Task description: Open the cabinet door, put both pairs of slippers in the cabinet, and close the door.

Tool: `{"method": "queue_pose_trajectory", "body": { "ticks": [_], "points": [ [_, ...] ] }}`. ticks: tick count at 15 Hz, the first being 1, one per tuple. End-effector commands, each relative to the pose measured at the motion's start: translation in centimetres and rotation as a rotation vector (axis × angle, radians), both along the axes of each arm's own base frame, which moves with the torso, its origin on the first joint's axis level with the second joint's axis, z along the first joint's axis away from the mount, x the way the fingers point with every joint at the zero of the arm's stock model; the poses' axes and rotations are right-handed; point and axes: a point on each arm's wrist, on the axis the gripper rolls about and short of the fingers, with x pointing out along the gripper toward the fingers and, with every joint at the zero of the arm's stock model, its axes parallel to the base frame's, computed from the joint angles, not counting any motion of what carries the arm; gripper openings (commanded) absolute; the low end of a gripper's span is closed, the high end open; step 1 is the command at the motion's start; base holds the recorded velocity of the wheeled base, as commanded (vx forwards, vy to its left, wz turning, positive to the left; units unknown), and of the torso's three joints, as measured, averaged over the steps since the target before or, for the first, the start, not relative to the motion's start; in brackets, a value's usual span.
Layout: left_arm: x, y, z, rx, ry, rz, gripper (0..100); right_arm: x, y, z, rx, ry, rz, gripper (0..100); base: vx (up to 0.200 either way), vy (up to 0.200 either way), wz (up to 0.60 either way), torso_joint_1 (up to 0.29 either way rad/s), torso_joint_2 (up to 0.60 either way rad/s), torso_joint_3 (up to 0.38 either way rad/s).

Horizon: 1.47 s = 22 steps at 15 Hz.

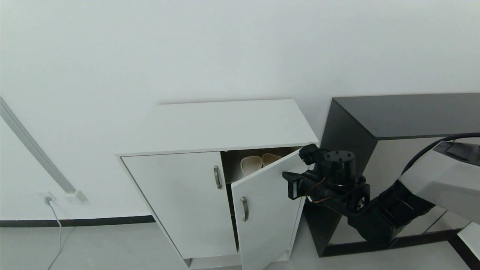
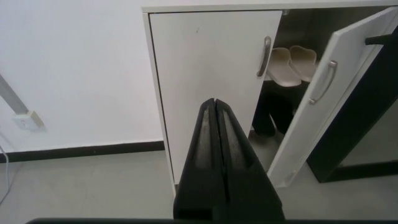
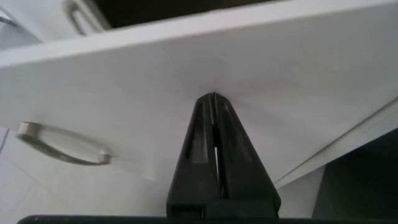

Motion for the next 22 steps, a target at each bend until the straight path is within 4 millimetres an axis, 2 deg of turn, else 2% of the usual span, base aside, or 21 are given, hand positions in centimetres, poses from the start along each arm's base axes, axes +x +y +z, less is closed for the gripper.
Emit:
{"method": "queue_pose_trajectory", "body": {
  "ticks": [1, 5, 14, 22],
  "points": [
    [0.0, 0.0, 0.0, -0.001, 0.001, 0.000, 0, 1.4, 0.0, -1.1, -0.010, 0.020, -0.017, 0, 0.000, 0.000, 0.00, 0.000, 0.00, 0.000],
    [0.0, 0.0, 0.0, -0.001, 0.001, 0.002, 0, 3.1, 0.1, -1.5, -0.002, 0.013, -0.039, 0, 0.000, 0.000, 0.00, 0.000, 0.00, 0.000],
    [0.0, 0.0, 0.0, -0.001, 0.001, 0.005, 0, 4.0, -0.1, -2.2, -0.002, 0.013, -0.053, 0, 0.000, 0.000, 0.00, 0.000, 0.00, 0.000],
    [0.0, 0.0, 0.0, -0.001, 0.000, 0.003, 0, 4.4, -0.2, -1.7, 0.005, 0.001, -0.061, 0, 0.000, 0.000, 0.00, 0.000, 0.00, 0.000]
  ]
}}
